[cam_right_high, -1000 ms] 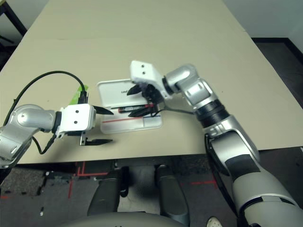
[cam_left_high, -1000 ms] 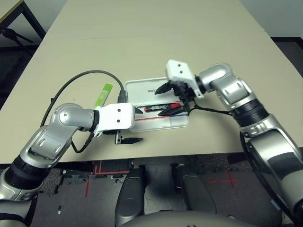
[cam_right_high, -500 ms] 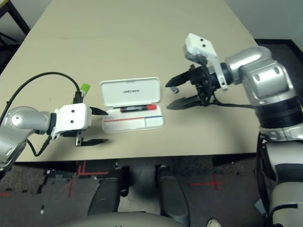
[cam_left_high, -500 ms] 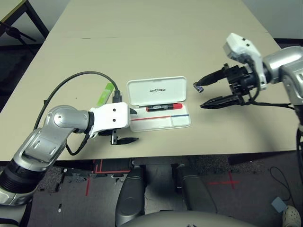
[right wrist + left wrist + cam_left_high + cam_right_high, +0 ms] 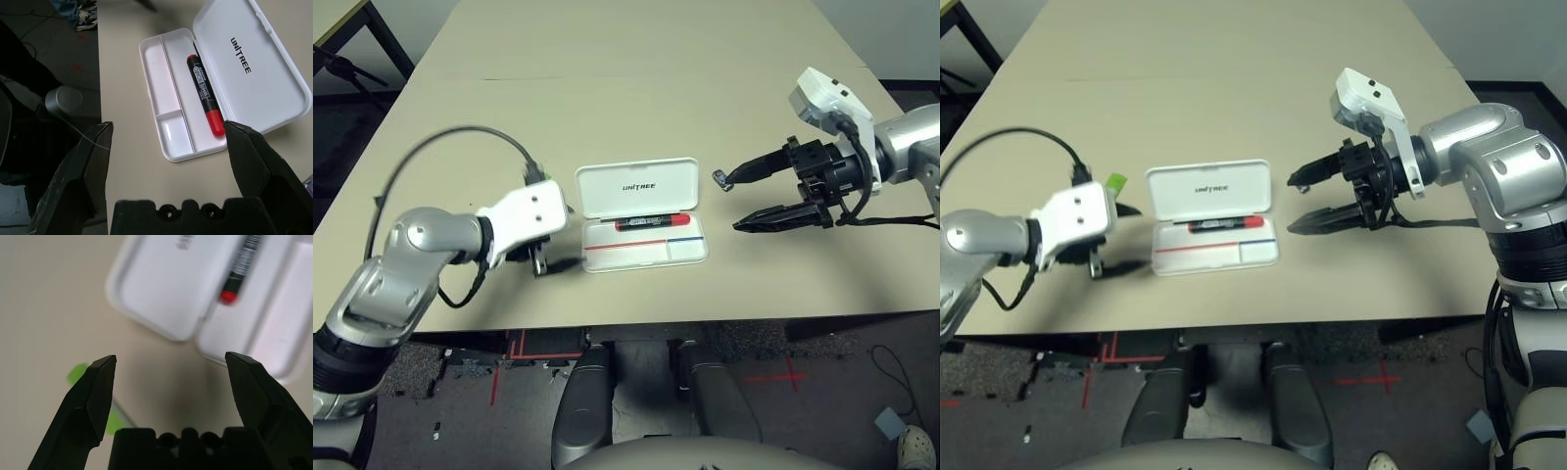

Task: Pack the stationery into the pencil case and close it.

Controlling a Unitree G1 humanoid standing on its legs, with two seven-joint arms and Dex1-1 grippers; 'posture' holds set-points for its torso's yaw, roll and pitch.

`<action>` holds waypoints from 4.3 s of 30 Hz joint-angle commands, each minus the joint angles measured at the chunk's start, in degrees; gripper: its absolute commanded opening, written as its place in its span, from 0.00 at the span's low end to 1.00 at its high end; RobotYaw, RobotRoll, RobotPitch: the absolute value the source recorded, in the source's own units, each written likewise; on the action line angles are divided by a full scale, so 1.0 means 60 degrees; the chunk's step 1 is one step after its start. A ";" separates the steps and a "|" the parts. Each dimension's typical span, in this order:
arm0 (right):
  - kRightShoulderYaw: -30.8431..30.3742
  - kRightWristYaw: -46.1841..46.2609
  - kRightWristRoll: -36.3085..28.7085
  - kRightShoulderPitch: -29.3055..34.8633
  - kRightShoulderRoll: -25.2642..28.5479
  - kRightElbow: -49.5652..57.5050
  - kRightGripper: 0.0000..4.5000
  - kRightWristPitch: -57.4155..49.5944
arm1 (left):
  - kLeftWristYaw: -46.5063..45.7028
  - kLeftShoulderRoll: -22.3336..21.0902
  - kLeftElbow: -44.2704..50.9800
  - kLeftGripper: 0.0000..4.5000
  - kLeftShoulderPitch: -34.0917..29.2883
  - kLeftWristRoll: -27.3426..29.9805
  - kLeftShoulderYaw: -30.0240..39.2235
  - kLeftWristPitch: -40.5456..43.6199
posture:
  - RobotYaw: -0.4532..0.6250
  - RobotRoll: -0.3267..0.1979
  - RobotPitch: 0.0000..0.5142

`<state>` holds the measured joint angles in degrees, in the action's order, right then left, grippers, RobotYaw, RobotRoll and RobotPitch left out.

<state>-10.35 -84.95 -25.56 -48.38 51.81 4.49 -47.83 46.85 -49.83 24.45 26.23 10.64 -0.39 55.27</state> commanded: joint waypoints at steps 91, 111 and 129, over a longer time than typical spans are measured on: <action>-0.0475 0.0789 0.0372 0.0402 -0.0495 -0.0043 1.00 0.1027 | 0.1961 -0.0932 0.0021 0.24 0.0767 0.1095 -0.2476 -0.1179 | 0.52 0.62 0.41; -0.0474 0.0907 0.0601 0.0511 -0.0475 0.0049 1.00 0.1030 | 0.2480 0.0263 -0.0704 0.24 0.1790 -0.0314 -0.4317 -0.1945 | 0.49 0.62 0.42; -0.0594 0.1000 0.0837 0.0527 -0.0578 -0.0089 1.00 0.1259 | 0.2396 0.0696 -0.0542 0.24 0.1518 -0.0483 -0.4491 -0.1666 | 0.49 0.62 0.42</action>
<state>-13.04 -78.99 -21.15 -45.67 48.45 4.09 -40.83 61.28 -45.86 20.21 35.81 8.56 -25.99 45.27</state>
